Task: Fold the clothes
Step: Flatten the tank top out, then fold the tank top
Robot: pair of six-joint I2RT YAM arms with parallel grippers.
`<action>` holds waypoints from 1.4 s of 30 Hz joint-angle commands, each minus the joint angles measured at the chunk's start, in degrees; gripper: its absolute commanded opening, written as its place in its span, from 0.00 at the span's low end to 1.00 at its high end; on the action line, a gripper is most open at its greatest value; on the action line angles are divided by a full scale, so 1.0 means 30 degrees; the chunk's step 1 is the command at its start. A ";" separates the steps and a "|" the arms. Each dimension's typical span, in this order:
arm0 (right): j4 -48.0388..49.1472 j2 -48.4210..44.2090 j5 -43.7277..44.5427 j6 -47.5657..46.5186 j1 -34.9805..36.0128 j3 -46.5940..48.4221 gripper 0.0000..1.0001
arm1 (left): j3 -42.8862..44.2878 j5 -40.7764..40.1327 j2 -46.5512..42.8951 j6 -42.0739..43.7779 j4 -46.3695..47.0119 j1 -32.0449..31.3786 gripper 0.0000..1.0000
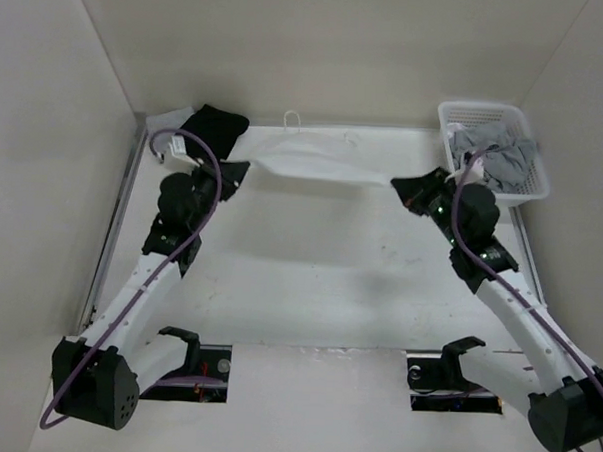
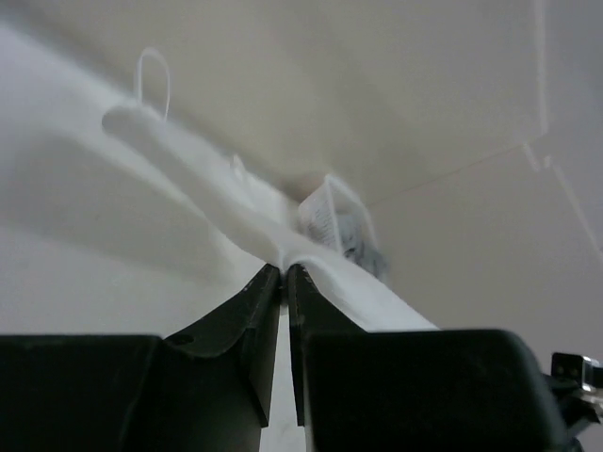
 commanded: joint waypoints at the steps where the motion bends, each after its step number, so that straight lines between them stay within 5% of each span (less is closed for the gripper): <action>1: 0.1552 -0.0078 -0.0106 0.1293 0.0366 -0.4641 0.03 | -0.4454 0.1253 -0.0469 -0.0763 0.1031 0.0128 0.08; 9: 0.1235 -0.2917 0.0042 0.3604 0.2706 -1.1912 0.03 | -1.2426 0.3070 -0.4416 -0.1027 -0.0603 0.0832 0.08; 16: -0.1696 -0.5501 0.1623 0.4489 0.5465 -1.2245 0.04 | -1.2172 0.2283 -0.8645 -0.0881 -0.4975 0.1095 0.08; 24: 0.0318 -0.0268 0.0836 0.1152 0.1634 -0.6683 0.04 | -0.5906 -0.0673 -0.2620 0.0028 -0.0677 0.0248 0.08; 33: 0.3223 1.1037 -0.1656 0.0942 -0.2735 0.1342 0.06 | 0.2675 -0.1381 1.0795 0.0174 0.3578 0.0245 0.14; 37: 0.2641 1.5762 -0.2563 0.1352 -0.3206 0.5126 0.36 | 0.5143 -0.1879 1.4378 -0.0148 0.3113 0.0801 0.44; 42: 0.3922 1.4604 -0.1632 0.1470 -0.3003 0.2681 0.46 | 0.2022 -0.2491 1.2573 0.0115 0.3402 0.0657 0.44</action>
